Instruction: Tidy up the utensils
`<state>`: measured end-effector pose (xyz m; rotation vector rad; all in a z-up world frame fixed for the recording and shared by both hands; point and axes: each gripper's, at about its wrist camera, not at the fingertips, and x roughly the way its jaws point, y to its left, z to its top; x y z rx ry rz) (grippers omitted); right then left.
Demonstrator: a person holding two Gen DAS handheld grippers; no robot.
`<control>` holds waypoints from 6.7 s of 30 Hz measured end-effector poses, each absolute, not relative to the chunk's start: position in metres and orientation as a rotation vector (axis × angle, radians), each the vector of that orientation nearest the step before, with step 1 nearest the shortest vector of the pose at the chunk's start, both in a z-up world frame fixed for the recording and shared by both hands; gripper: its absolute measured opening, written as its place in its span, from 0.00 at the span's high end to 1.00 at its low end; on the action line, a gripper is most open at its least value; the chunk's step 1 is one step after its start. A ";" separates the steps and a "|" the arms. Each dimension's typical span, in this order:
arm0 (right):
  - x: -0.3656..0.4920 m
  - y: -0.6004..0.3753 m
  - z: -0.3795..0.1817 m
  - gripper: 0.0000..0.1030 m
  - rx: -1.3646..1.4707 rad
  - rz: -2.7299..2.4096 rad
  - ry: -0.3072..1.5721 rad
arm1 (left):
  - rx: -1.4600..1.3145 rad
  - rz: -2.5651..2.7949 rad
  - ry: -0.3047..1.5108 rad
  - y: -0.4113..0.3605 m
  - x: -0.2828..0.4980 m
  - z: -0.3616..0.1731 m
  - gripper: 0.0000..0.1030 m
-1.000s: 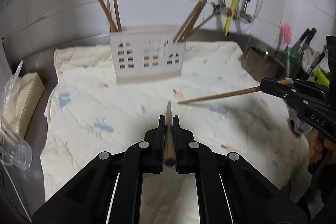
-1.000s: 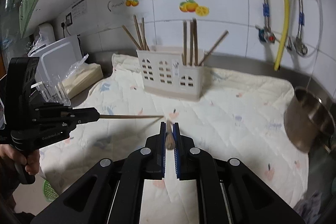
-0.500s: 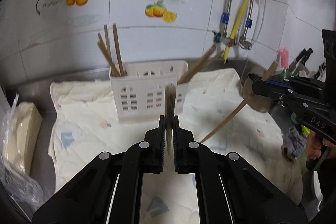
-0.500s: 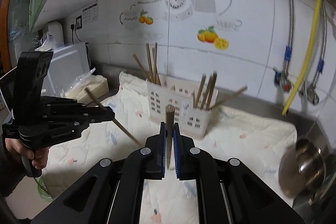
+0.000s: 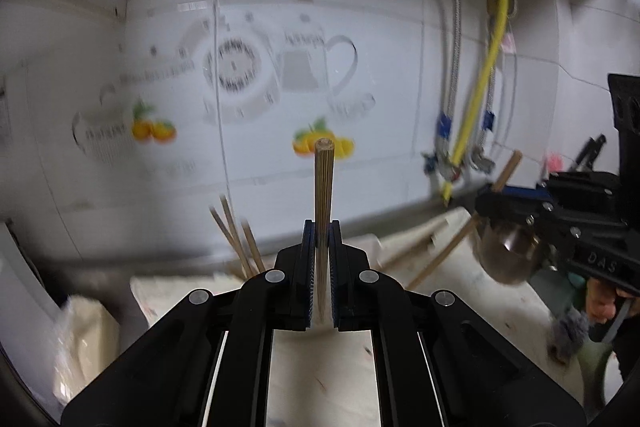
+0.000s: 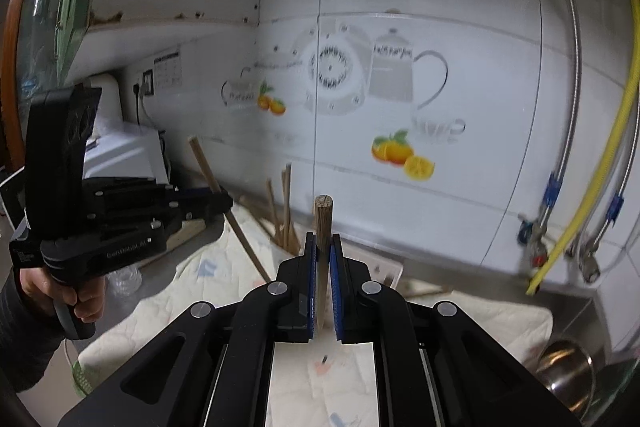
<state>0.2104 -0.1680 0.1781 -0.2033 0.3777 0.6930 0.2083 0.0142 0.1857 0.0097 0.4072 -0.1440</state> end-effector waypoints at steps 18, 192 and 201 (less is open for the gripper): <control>0.276 -0.161 0.189 0.94 -0.193 0.592 0.376 | -0.070 -0.071 0.469 0.045 0.284 0.162 0.95; 0.157 -0.208 0.045 0.07 -0.090 0.426 0.505 | -0.076 0.075 0.577 0.045 0.108 0.064 0.05; 0.157 -0.213 0.044 0.07 -0.078 0.420 0.513 | -0.077 0.080 0.591 0.045 0.108 0.059 0.05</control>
